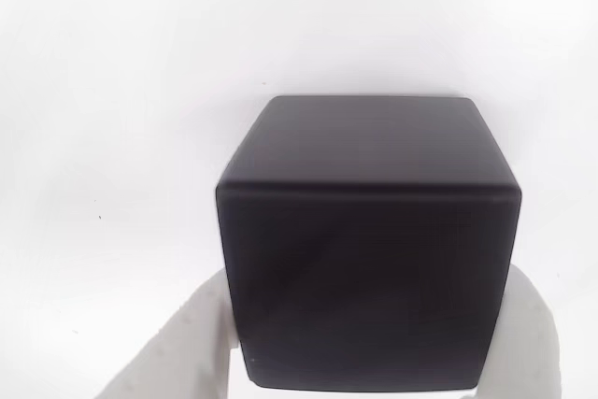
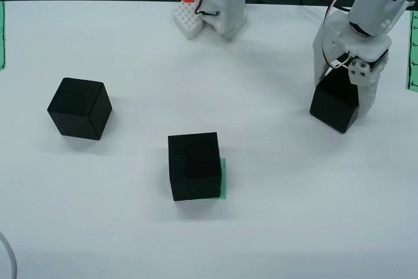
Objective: Stack 3 Blocks on the chosen place.
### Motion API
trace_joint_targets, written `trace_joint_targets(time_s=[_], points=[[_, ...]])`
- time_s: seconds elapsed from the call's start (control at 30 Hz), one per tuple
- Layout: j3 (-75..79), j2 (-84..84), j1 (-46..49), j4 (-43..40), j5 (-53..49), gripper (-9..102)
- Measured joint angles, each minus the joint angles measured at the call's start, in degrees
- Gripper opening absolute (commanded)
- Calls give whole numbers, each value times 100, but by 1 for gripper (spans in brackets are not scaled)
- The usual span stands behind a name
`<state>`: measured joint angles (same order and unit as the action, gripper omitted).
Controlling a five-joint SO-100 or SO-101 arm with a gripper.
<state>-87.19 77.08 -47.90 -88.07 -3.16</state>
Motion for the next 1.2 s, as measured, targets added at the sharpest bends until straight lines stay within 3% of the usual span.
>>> trace_joint_targets(time_s=[0.43,1.0,1.2], points=[[-554,1195,896,-158,-141,24],[-773,2540,4131,-167,-940,24],[-580,2540,4579,-193,-1081,24]])
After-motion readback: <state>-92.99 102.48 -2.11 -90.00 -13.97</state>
